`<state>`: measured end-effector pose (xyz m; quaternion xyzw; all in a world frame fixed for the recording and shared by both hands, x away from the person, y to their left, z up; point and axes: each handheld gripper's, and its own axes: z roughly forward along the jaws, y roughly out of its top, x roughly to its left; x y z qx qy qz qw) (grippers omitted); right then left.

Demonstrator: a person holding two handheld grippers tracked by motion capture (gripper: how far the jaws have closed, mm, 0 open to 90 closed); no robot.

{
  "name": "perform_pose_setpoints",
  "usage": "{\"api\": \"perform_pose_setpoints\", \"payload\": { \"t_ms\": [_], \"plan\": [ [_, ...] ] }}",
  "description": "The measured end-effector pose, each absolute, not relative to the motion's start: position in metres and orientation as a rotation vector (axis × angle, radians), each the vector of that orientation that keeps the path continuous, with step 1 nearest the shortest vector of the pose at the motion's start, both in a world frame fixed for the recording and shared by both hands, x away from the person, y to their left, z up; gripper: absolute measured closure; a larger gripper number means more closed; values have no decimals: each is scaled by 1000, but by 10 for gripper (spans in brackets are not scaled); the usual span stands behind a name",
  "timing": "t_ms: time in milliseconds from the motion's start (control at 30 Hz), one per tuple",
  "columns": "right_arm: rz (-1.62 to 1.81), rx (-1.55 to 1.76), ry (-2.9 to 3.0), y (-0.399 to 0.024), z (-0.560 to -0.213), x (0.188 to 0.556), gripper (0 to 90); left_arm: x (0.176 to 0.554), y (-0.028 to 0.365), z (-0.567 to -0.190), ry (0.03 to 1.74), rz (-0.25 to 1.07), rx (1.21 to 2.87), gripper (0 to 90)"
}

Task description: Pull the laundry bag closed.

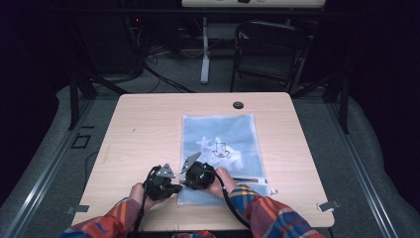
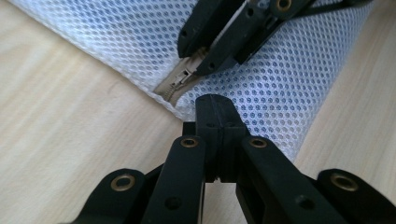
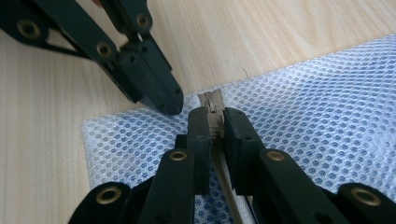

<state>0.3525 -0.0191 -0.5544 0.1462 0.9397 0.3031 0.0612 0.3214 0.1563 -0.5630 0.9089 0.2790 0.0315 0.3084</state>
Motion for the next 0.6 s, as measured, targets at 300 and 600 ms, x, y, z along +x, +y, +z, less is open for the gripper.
{"api": "perform_pose_setpoints", "payload": {
  "t_ms": [300,600],
  "plan": [
    [894,441,2867,-19,-556,353,819,326,154,-567,746,75,2398,900],
    [823,423,2871,-19,-555,352,819,323,150,-566,772,105,2420,900]
  ]
}}
